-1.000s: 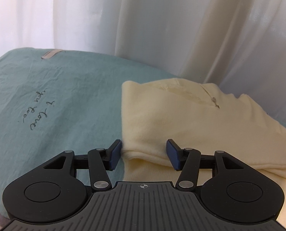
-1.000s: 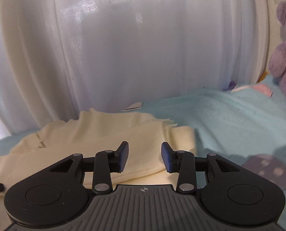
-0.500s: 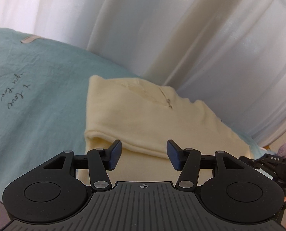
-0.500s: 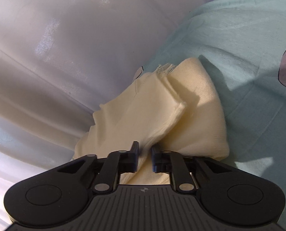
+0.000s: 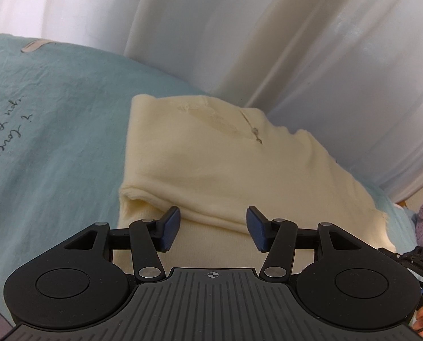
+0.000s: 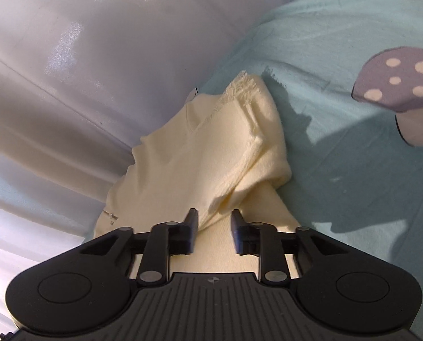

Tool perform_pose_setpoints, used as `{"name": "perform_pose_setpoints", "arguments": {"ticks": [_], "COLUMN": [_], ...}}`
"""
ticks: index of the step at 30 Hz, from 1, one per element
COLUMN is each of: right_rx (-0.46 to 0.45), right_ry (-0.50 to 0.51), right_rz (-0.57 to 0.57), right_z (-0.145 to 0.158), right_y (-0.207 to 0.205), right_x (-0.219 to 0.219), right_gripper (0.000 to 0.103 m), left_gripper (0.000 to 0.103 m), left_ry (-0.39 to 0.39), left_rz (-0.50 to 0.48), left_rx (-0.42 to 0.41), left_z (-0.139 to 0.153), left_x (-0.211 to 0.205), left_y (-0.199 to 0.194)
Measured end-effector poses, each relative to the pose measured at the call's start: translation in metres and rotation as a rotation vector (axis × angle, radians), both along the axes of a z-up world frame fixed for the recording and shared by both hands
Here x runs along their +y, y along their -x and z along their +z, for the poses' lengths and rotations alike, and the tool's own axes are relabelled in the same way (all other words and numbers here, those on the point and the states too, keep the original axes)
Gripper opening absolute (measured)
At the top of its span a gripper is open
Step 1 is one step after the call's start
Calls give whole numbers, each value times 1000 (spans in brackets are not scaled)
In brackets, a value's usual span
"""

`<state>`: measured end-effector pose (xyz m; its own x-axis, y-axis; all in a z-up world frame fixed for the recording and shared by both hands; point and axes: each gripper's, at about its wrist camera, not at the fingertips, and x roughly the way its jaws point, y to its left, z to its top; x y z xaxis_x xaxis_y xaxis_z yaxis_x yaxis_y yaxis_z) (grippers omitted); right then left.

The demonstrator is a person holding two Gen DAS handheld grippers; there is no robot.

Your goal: Fold small clothes

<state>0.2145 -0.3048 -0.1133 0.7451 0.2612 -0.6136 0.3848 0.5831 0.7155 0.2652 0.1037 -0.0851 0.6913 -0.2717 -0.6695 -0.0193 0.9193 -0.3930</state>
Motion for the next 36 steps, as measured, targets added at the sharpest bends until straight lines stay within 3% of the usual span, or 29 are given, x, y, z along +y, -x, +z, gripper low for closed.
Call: {"name": "perform_pose_setpoints", "arguments": {"ticks": [3,6,19,22,25,27,31,32,33,36], "right_rx": [-17,-1,-61,-63,-55,-53,-32,-21,-14,28], "right_ry": [-42,-39,35,42,55,109,132,130,135,168], "right_rz": [-24,-59,-38,16,56,105,190,224,252,343], "right_z": [-5,-12,-12,-10,-2,4,8,9,10,17], "right_y": [-3,-17,-46,-41,-19,0,41,55,66,108], "right_x": [-3,-7,-17,-17,-13,-7,2,3,4,5], "right_gripper": [35,13,9,13,35,39,40,40,40,40], "left_gripper": [57,58,57,57,59,61,67,78,81,81], "left_ry": [-11,-36,-89,-121,-131,-130,-177,-206,-235,-254], "left_rz": [-15,-19,4,-21,-12,-5,5,8,11,9], "left_rx": [9,-3,-43,-45,-21,-12,-24,-20,-14,38], "left_z": [-4,-6,-9,-9,-4,-2,2,4,5,6], "left_x": [-3,-7,-3,-4,0,7,22,25,28,44], "left_y": [-2,-7,-31,-32,-23,-12,26,36,46,82]}}
